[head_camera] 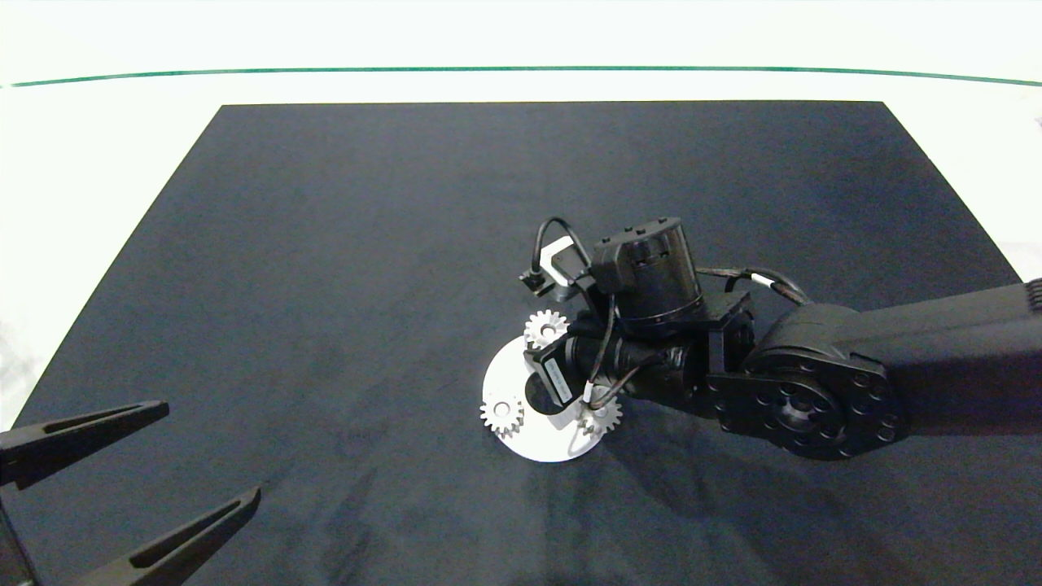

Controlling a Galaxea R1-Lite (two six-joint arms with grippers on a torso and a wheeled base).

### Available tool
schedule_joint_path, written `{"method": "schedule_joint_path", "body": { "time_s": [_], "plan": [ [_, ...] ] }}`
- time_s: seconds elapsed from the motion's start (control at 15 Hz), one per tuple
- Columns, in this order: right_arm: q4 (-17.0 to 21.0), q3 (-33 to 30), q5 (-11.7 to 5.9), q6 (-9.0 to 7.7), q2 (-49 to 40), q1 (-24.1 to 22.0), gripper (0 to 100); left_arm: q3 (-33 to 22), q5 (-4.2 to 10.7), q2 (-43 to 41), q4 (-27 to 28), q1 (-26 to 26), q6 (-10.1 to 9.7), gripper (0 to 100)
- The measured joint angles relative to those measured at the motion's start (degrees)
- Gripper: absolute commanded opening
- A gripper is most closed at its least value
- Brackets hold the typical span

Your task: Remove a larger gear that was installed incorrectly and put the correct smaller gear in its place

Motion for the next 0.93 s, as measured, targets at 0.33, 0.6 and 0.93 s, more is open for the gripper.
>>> {"method": "schedule_joint_path", "body": {
  "time_s": [0.33, 0.6, 0.93],
  "plan": [
    [0.0, 0.0, 0.0, -0.11, 0.1, 0.0, 37, 0.1, 0.0, 0.0, -0.1, 0.0, -0.02, 100],
    [0.3, 0.1, 0.05, -1.0, -0.1, 0.0, 31, 0.2, 0.0, 0.1, -0.1, 0.1, 0.0, 100],
    [0.5, 0.0, -0.33, -2.88, -1.0, 0.2, 31, 0.0, -0.01, 0.1, 0.0, 0.1, -0.02, 100]
  ]
}}
